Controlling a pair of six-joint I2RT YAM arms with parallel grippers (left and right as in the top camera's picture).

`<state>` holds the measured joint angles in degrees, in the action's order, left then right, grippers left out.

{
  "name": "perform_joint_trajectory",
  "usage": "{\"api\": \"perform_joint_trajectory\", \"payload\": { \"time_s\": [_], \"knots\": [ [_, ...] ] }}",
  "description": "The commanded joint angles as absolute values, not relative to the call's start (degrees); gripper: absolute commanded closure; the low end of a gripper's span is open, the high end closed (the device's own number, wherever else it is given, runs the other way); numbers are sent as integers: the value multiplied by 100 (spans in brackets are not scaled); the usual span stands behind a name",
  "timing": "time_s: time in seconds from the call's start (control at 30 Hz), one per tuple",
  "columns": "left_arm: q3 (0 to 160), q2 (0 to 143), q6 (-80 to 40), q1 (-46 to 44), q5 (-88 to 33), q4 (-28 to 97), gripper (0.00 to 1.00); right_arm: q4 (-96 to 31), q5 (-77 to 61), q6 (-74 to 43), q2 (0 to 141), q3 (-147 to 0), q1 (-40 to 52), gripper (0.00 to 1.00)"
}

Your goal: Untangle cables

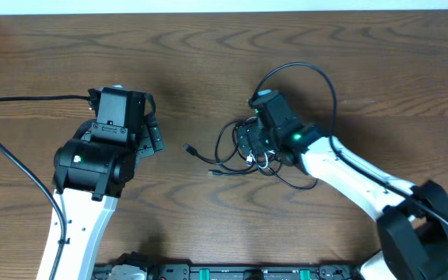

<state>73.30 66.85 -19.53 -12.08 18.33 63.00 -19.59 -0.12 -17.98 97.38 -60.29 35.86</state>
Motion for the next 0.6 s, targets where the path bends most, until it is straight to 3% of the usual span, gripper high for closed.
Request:
{"api": "perform_joint_trajectory", "payload": {
  "time_s": [0.0, 0.07, 0.2, 0.27, 0.57],
  "knots": [
    [7334, 6672, -2005, -1179, 1865, 6320, 2, -1968, -82, -1815, 9861, -6095, 3726, 20],
    [7334, 6672, -2005, -1179, 1865, 6320, 2, -1935, -84, -1817, 9856, -6095, 3730, 26],
    [7334, 6672, -2005, -1179, 1865, 6320, 2, -1911, -84, -1817, 9859, -6095, 3728, 83],
    [7334, 6672, -2005, -1179, 1865, 6320, 2, -1905, -84, -1817, 9856, -6095, 3719, 99],
    [7334, 6672, -2005, -1179, 1865, 6320, 2, -1903, -80, -1815, 9035, -6121, 3706, 99]
  ]
}}
